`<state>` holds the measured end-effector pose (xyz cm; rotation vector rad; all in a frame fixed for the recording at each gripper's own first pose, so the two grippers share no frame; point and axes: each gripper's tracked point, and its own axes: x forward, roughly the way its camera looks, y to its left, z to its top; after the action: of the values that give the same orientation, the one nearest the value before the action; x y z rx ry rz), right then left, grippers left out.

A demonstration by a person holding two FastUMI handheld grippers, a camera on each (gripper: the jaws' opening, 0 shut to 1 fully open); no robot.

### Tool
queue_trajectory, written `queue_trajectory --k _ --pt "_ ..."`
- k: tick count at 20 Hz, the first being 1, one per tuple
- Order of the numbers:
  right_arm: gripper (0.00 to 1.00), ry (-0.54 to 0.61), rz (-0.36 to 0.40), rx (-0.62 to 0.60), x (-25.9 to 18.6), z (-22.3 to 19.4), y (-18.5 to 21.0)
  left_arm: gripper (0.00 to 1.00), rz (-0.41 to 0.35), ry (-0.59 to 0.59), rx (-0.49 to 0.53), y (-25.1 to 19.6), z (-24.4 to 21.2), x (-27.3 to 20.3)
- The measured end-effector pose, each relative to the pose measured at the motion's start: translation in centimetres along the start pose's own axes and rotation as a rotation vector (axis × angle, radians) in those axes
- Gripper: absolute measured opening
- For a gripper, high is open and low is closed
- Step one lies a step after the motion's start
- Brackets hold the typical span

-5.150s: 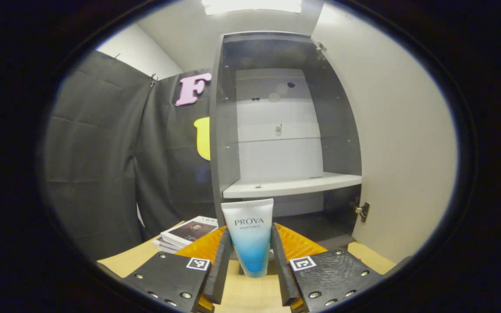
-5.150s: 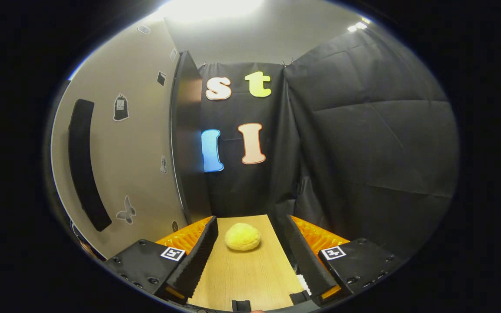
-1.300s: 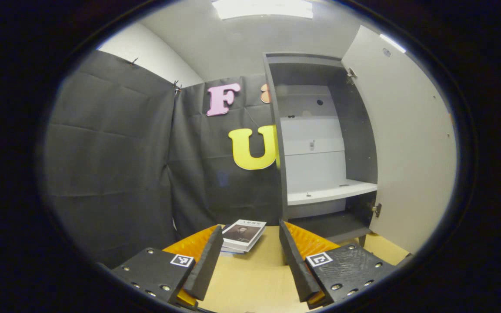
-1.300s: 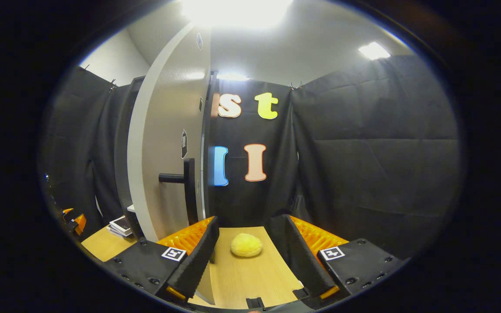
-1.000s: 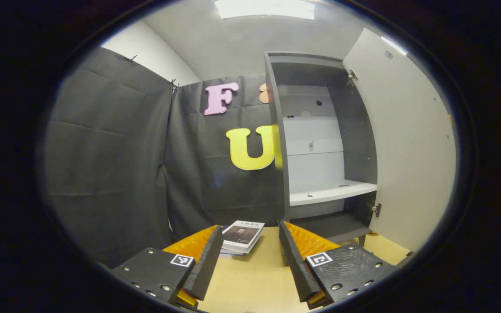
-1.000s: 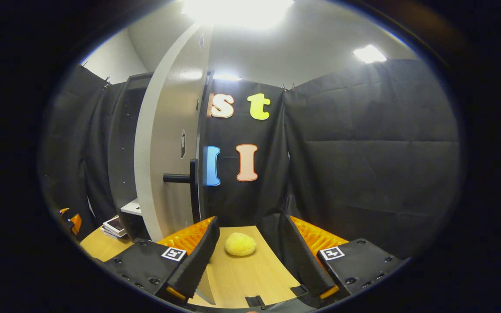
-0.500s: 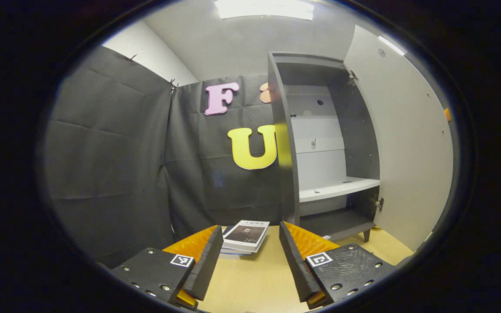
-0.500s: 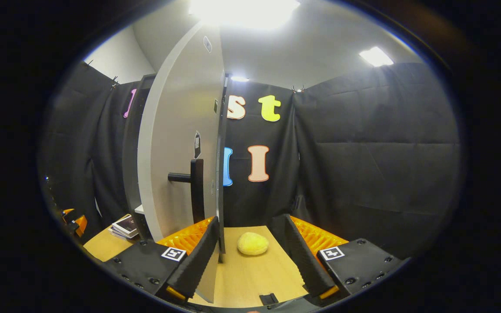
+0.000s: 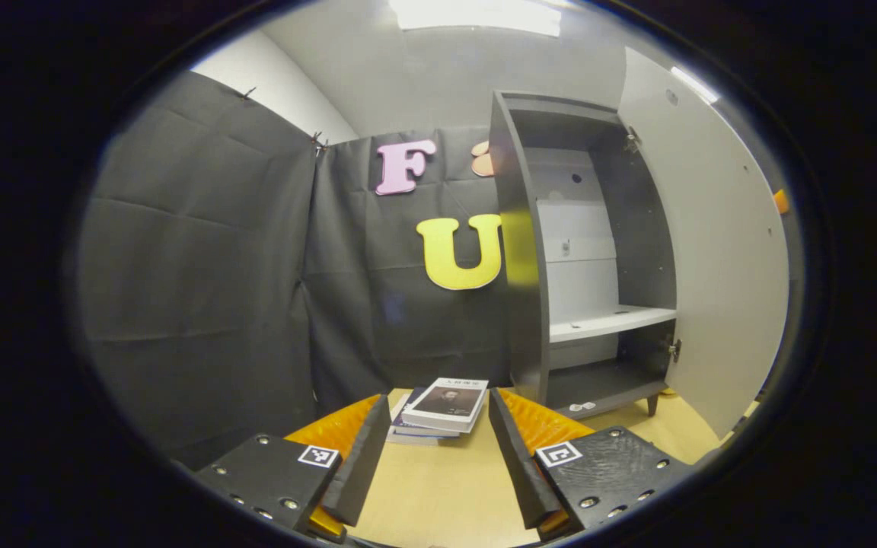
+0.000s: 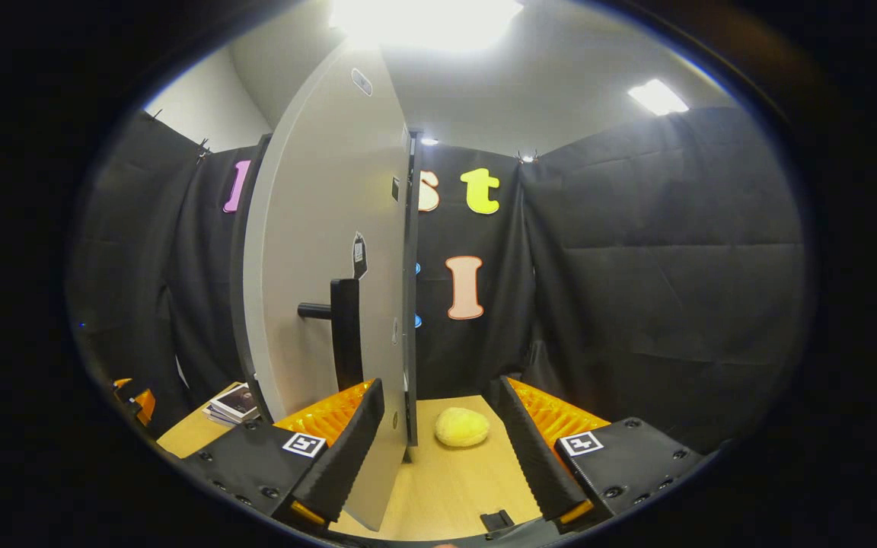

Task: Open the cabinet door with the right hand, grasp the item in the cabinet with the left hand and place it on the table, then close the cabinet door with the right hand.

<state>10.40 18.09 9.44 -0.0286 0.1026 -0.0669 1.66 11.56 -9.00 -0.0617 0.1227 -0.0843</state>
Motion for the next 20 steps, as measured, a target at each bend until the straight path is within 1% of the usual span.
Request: queue_trajectory --k 2,3,4,5,6,9,10,11,12,13,14,15,18,20 --pt "0.92 -0.002 0.022 -0.001 0.0 0.0 1.0 0.78 0.004 0.004 -0.004 0.5 -0.2 0.1" --pt "0.95 -0.005 0.034 -0.004 0.1 0.0 1.5 0.78 0.005 0.002 -0.005 0.6 -0.1 0.1" --pt "0.92 -0.009 0.047 -0.006 0.3 0.1 2.1 0.78 0.006 0.0 -0.004 0.8 0.0 0.1" --pt "0.92 -0.009 0.061 -0.006 0.4 0.1 2.7 0.78 0.006 -0.003 -0.003 0.9 0.1 0.2" --pt "0.96 -0.01 0.075 -0.003 0.5 0.0 3.4 0.78 0.005 -0.003 -0.002 1.0 0.0 0.3" --pt "0.96 -0.011 0.124 -0.002 0.9 0.0 5.5 0.78 0.006 -0.001 0.003 1.3 -0.3 0.4" --pt "0.92 -0.012 0.141 -0.003 1.2 0.0 6.3 0.78 0.007 0.001 0.006 1.5 -0.5 0.5" --pt "0.92 -0.013 0.157 -0.005 1.4 0.0 7.1 0.78 0.01 0.004 0.007 1.7 -0.7 0.5" --pt "0.96 -0.015 0.174 -0.009 1.7 0.2 7.8 0.78 0.012 0.008 0.007 2.0 -1.0 0.6" --pt "0.92 -0.018 0.19 -0.012 2.0 0.3 8.6 0.78 0.015 0.013 0.006 2.2 -1.2 0.7" --pt "0.96 -0.017 0.206 -0.012 2.3 0.1 9.4 0.79 0.016 0.018 0.005 2.4 -1.4 0.8" --pt "0.92 -0.016 0.224 -0.011 2.6 0.3 10.2 0.79 0.019 0.022 0.005 2.7 -1.6 0.8" --pt "0.92 -0.018 0.281 -0.006 3.8 0.3 13.0 0.78 0.032 0.029 0.006 3.7 -1.8 0.8" --pt "0.92 -0.024 0.346 0.01 4.3 0.4 15.7 0.78 0.044 0.03 0.006 4.4 -1.8 0.6"
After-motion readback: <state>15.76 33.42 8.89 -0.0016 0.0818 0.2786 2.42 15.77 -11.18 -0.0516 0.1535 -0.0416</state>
